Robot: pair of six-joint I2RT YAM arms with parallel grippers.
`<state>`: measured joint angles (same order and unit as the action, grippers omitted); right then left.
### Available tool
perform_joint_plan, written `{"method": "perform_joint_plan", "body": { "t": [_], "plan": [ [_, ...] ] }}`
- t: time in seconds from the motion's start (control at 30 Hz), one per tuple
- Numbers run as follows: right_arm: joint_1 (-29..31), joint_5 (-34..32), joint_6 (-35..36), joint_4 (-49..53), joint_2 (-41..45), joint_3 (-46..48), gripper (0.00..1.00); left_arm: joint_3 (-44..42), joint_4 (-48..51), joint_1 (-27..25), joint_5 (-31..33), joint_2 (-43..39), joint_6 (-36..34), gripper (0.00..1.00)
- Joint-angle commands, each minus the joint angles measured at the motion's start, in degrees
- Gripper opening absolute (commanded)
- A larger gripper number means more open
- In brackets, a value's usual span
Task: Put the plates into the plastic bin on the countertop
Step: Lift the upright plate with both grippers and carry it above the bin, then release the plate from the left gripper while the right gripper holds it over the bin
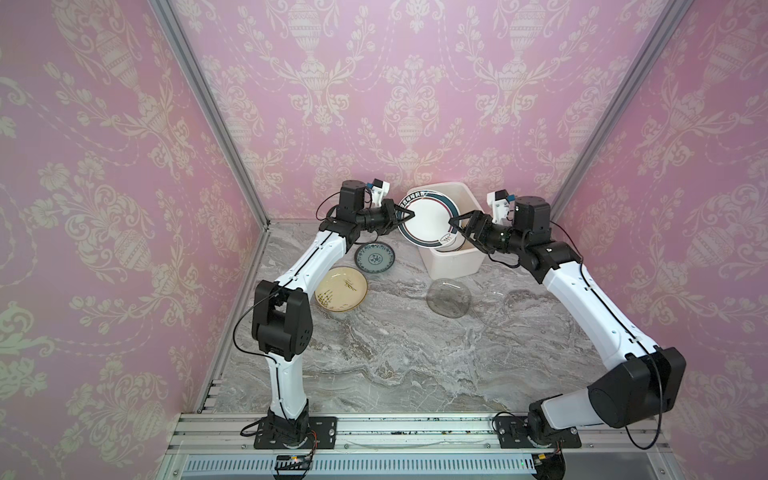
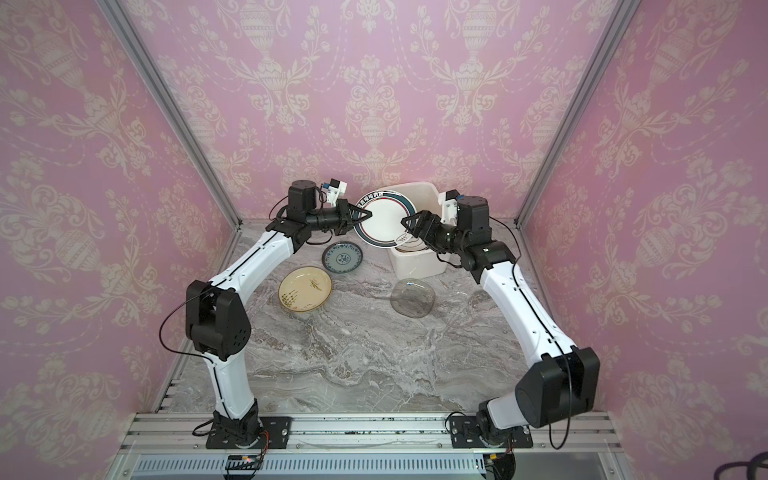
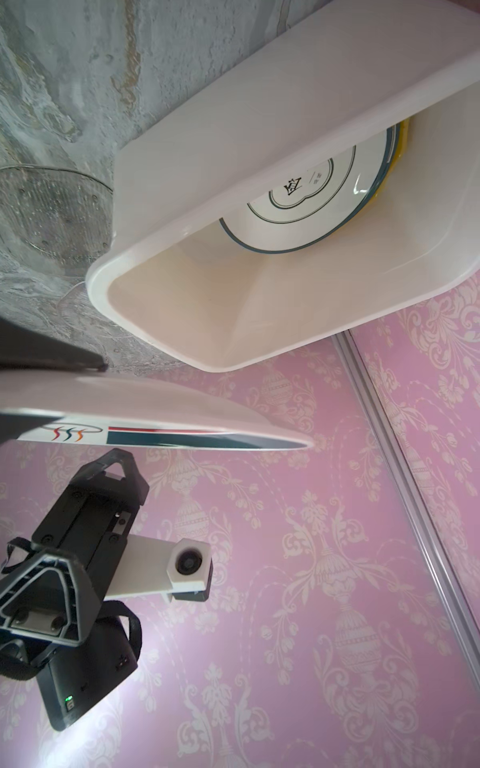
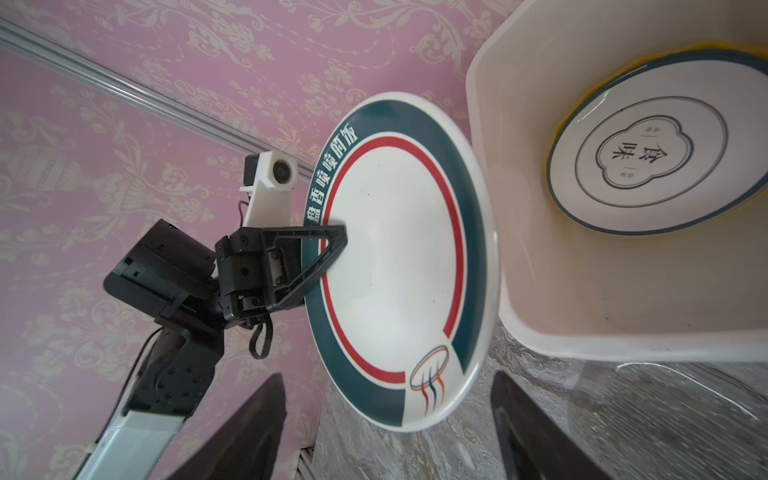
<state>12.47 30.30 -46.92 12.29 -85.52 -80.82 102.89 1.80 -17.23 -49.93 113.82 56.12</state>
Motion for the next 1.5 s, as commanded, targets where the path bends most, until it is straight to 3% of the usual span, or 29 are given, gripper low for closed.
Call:
{"method": "perform_joint_plan", "body": {
  "t": [0.0,0.27,0.53,0.93,1.03,1.17,1.3,1.47],
  "plan": [
    [0.16,3.1,-6.86,-10.77,-3.11,-0.03,0.72,4.9,-9.43,1.58,-3.78,1.46,7.08,0.04],
    [0.57,3.58,-12.22,-18.74,-11.64,-2.95,0.57,10.24,-9.45,2.7,-4.48,5.9,7.41,0.04],
    [1.37,1.2,-15.96,-24.15,-18.18,-8.65,0.44,9.83,-10.23,3.83,-4.64,7.2,9.34,0.04],
    [2.3,1.01,-17.55,-25.92,-19.26,-8.01,0.05,7.04,-12.78,3.71,-3.9,7.07,12.85,0.07],
    [2.12,0.47,-17.88,-26.01,-18.91,-7.1,0.0,6.8,-11.57,3.76,-2.77,6.62,11.71,0.16],
    [1.43,-1.29,-19.12,-26.44,-18.3,-5.75,0.0,6.1,-8.43,3.87,1.25,4.6,6.61,0.39],
    [0.09,-4.19,-19.5,-26.22,-16.36,-3.81,0.0,1.94,-9.26,4.55,9.83,0.45,1.37,0.63],
    [-1.6,-9.3,-18.1,-20.34,-14.27,-3.21,0.0,-6.32,-14.56,6.19,22.46,-5.68,-5.17,0.78]
  ]
}}
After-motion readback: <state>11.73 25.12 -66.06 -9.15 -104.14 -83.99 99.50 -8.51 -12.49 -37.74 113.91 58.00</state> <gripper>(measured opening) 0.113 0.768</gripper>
